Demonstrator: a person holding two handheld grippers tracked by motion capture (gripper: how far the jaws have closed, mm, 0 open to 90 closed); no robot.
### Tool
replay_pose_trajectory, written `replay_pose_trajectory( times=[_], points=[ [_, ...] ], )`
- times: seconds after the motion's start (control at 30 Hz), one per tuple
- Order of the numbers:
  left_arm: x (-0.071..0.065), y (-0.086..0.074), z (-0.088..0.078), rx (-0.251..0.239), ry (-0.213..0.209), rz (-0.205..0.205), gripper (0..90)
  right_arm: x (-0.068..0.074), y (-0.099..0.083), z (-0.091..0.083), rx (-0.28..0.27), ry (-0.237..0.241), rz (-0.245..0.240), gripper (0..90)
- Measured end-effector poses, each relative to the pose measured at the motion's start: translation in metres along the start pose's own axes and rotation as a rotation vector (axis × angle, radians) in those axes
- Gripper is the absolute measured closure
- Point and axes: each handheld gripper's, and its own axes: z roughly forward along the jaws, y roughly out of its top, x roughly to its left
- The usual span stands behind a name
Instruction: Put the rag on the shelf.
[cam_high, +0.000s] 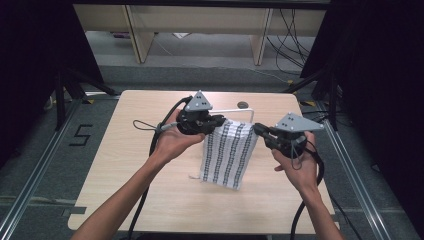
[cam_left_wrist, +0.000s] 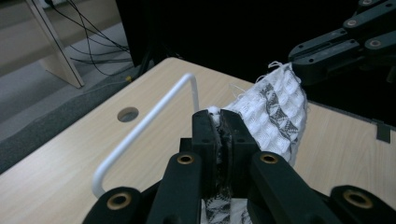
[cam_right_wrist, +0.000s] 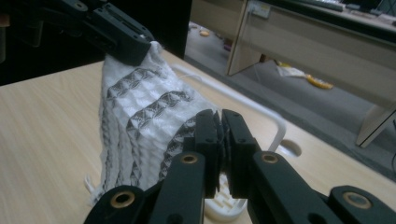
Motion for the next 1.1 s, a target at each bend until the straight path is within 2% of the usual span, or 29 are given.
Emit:
replay_pose_trajectory(
  times=[0.17, 0.37, 0.47, 0.73, 0.93, 1.1],
  points=[
    [0.002, 0.014, -0.008, -0.021, 0.017, -0.002, 84.8, -0.007, 0.021, -0.001, -0.016, -0.013, -0.021, 86.6],
    [0.009, 0.024, -0.008, -0.032, 0.037, -0.018, 84.7, -0.014, 0.035, 0.002, -0.025, -0.022, -0.026, 86.6],
    [0.014, 0.028, -0.006, -0.032, 0.044, -0.033, 84.6, -0.018, 0.040, 0.003, -0.025, -0.016, -0.020, 86.6],
    [0.029, 0.041, 0.002, -0.029, 0.077, -0.052, 84.4, -0.030, 0.058, 0.012, -0.025, -0.037, -0.021, 86.6],
    [0.043, 0.049, 0.009, -0.031, 0.100, -0.063, 84.4, -0.039, 0.071, 0.024, -0.030, -0.055, -0.014, 86.6],
    [0.053, 0.053, 0.013, -0.038, 0.111, -0.080, 84.2, -0.048, 0.079, 0.034, -0.025, -0.052, 0.000, 86.5]
  ],
)
